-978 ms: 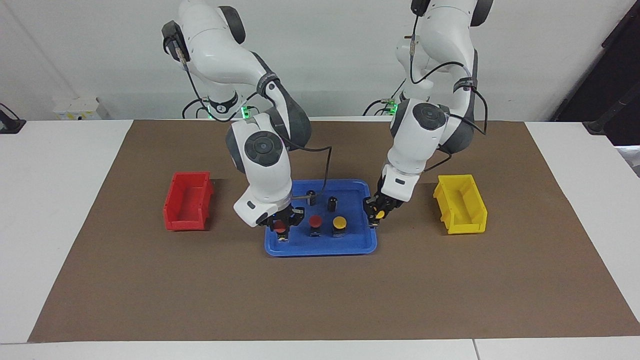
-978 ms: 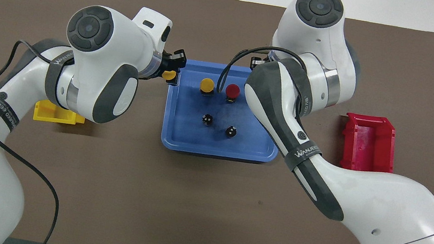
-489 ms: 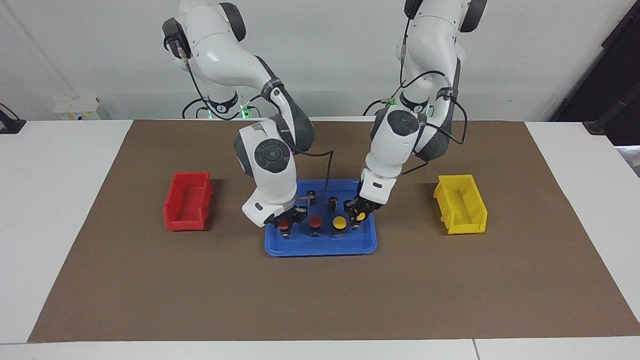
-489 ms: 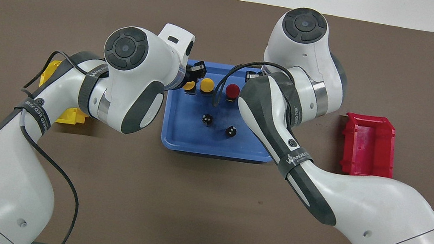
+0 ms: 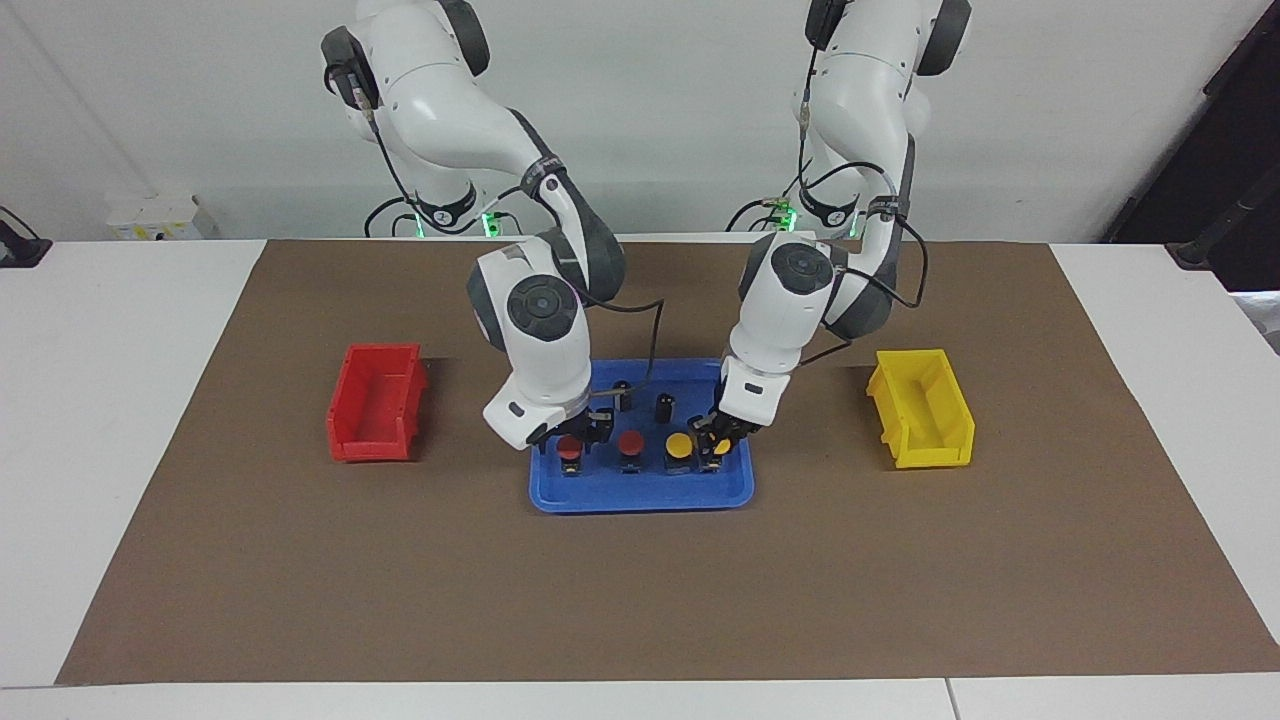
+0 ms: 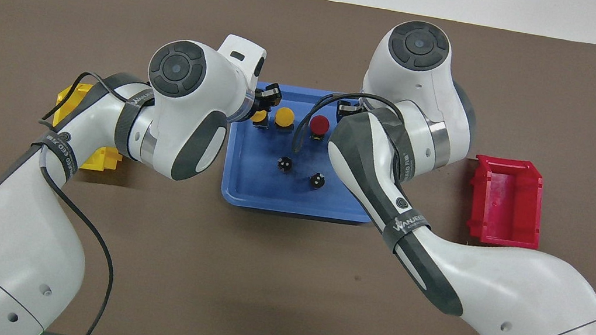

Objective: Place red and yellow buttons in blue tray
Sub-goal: 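Place the yellow button and red button in the blue tray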

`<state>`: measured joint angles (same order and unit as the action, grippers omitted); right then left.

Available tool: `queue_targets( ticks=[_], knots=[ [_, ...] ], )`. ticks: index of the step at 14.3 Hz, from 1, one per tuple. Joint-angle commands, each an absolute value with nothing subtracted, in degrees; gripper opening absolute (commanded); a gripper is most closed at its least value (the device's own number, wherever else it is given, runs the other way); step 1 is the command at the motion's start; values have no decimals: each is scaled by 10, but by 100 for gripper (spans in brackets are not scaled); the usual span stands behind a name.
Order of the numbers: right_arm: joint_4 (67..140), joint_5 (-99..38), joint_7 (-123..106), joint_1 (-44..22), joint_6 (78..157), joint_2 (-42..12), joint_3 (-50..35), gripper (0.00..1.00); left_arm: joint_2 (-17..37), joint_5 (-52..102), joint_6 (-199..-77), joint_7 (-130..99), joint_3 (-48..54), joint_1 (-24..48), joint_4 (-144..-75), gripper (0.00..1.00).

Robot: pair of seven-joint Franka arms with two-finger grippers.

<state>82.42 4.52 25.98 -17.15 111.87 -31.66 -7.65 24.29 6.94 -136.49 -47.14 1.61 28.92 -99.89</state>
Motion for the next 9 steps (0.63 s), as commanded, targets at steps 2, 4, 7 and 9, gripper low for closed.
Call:
queue_targets(
  ticks=[2, 4, 7, 9],
  knots=[
    [842, 40, 258, -142, 1115, -243, -80, 100, 241, 76, -1375, -470, 11, 290, -1005, 2],
    [843, 40, 253, -111, 1075, -201, -80, 100, 241, 76, -1377, -470, 10, 290, -1010, 13],
    [843, 34, 234, -51, 1008, -143, -80, 100, 240, 76, -1378, -469, 10, 291, -1019, 53],
    [845, 33, 226, -13, 968, -104, -80, 100, 240, 76, -1376, -472, 10, 292, -1017, 70]
  ],
)
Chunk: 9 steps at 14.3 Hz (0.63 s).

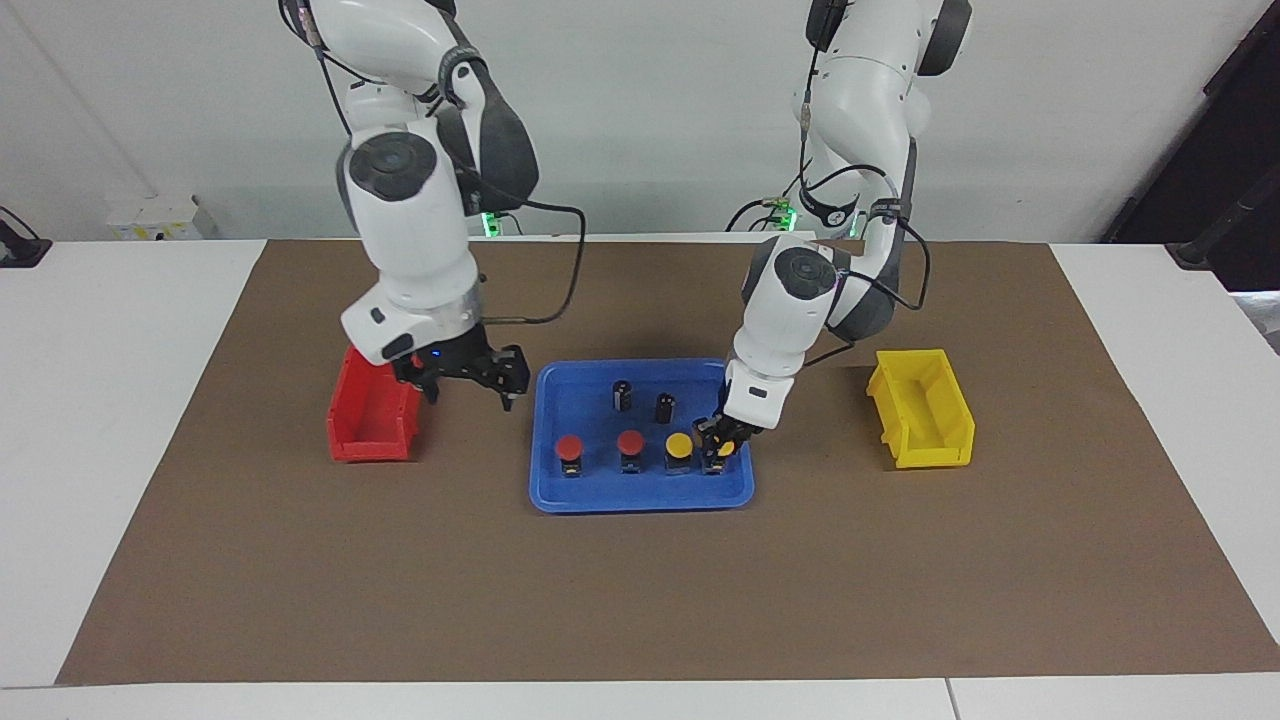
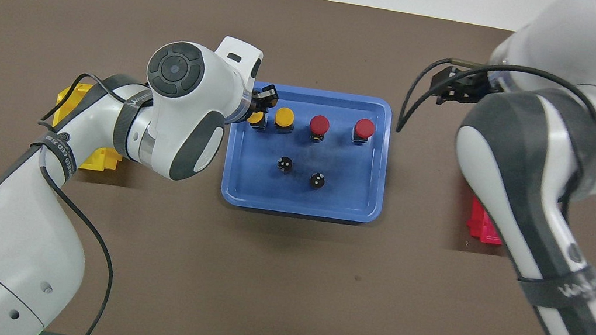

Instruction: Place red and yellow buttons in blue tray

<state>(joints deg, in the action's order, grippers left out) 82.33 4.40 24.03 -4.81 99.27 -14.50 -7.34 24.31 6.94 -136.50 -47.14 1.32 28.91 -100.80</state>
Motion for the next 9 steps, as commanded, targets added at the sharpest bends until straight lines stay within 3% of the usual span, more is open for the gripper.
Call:
queue_targets(
  ticks=[1, 3, 4, 6, 9],
  knots=[
    [848, 33, 191, 9, 940, -81, -79, 100, 240, 76, -1375, -472, 10, 293, -1014, 80],
    [882, 33, 114, 36, 919, -43, -77, 100, 239, 74, -1367, -474, 8, 294, -1004, 97],
    [892, 32, 87, 66, 916, -30, -78, 100, 237, 74, -1357, -474, 7, 294, -998, 100],
    [907, 8, 66, 99, 894, -15, -76, 100, 222, 74, -1314, -472, 5, 290, -974, 100],
    [940, 11, 55, 79, 895, 11, -41, 100, 165, 72, -1238, -466, -15, 282, -966, 100]
  ],
)
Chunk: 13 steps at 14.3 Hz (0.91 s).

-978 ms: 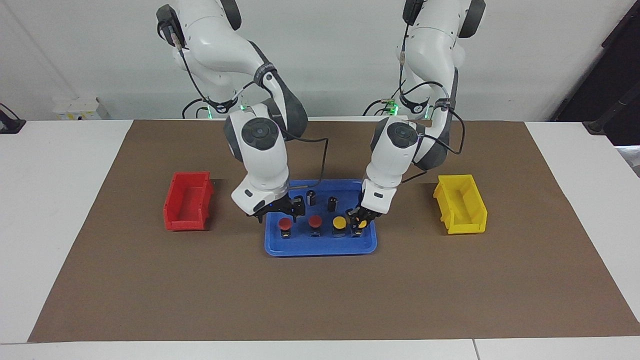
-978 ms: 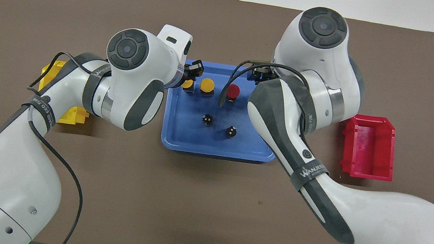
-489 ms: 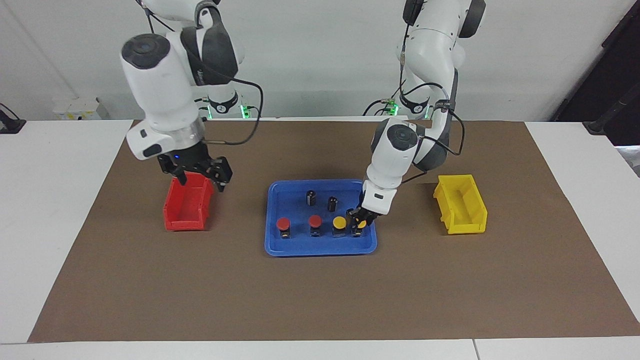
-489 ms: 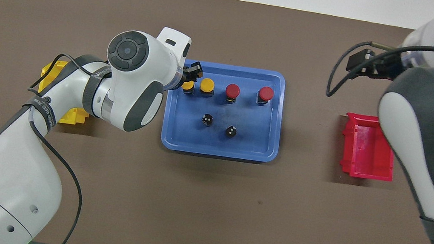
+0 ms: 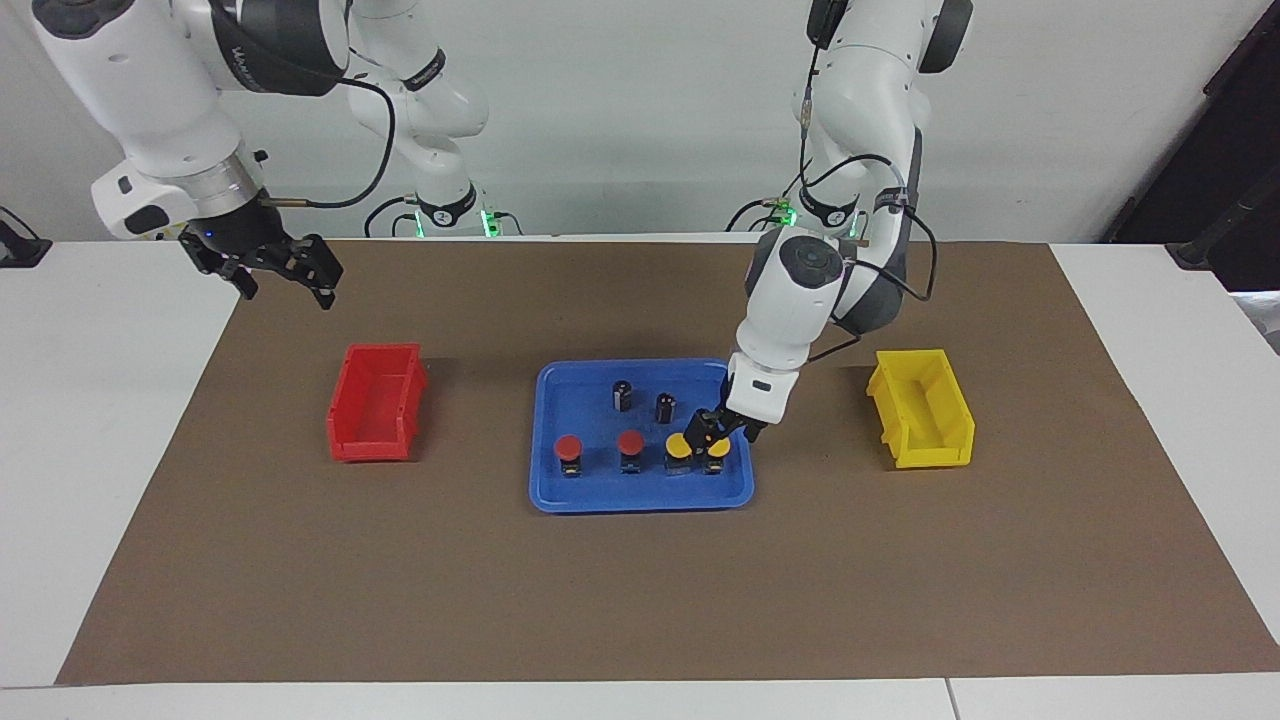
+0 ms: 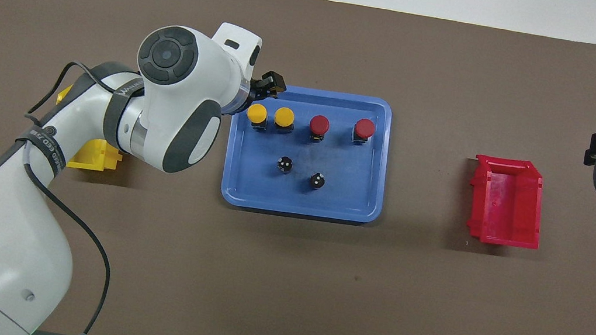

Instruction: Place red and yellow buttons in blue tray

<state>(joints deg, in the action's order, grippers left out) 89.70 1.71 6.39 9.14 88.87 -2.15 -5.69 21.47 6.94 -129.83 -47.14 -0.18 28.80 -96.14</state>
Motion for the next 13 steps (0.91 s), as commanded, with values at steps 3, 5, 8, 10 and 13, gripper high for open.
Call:
queue_targets(
  ticks=[3, 5, 8, 10, 13],
  knots=[
    [984, 12, 54, 67, 915, 39, -27, 100, 103, 7, -1110, -386, -20, 270, -966, 100],
    [977, 13, 53, 63, 913, 33, -26, 100, 62, -11, -1039, -298, -23, 243, -969, 100],
    [953, 15, 17, 55, 918, 23, -16, 100, 7, -11, -956, -137, -22, 152, -973, 100],
    [952, 15, 15, 54, 911, 23, -6, 100, -20, -7, -919, -31, -23, 77, -972, 100],
    [944, 15, 16, 46, 889, 23, -6, 100, -54, 1, -864, -13, -24, 45, -973, 100]
  ],
)
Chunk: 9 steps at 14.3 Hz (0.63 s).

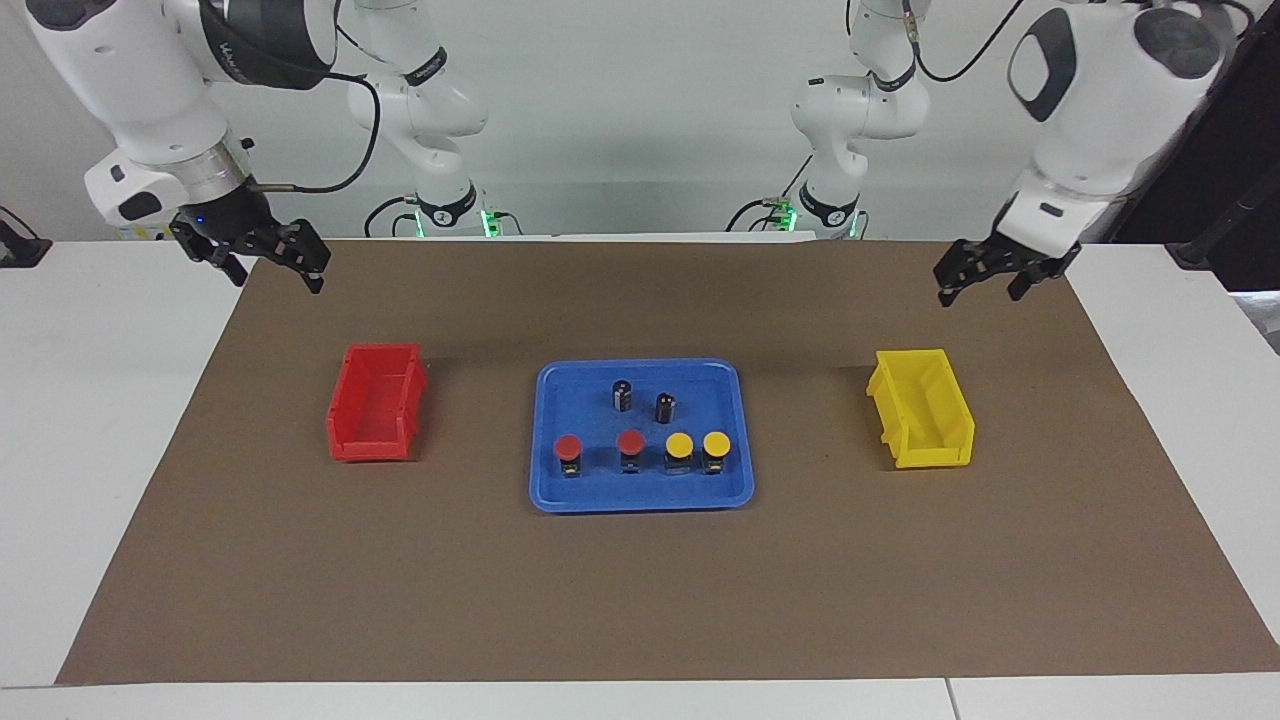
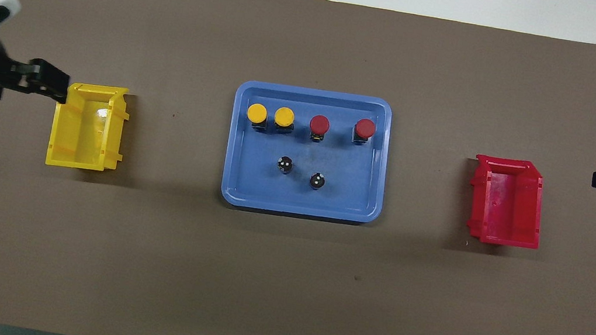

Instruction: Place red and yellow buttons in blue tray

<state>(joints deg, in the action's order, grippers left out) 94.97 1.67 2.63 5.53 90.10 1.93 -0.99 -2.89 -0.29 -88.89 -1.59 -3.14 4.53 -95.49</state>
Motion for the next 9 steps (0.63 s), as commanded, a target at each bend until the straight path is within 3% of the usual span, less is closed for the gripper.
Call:
queue_targets(
  ticks=[1, 9],
  knots=[
    [947, 15, 16, 45, 896, 24, -5, 100, -54, 1, -864, -12, -25, 44, -973, 100],
    [946, 14, 15, 44, 900, 22, -3, 100, -49, -1, -884, 32, -23, 9, -966, 100]
  ],
)
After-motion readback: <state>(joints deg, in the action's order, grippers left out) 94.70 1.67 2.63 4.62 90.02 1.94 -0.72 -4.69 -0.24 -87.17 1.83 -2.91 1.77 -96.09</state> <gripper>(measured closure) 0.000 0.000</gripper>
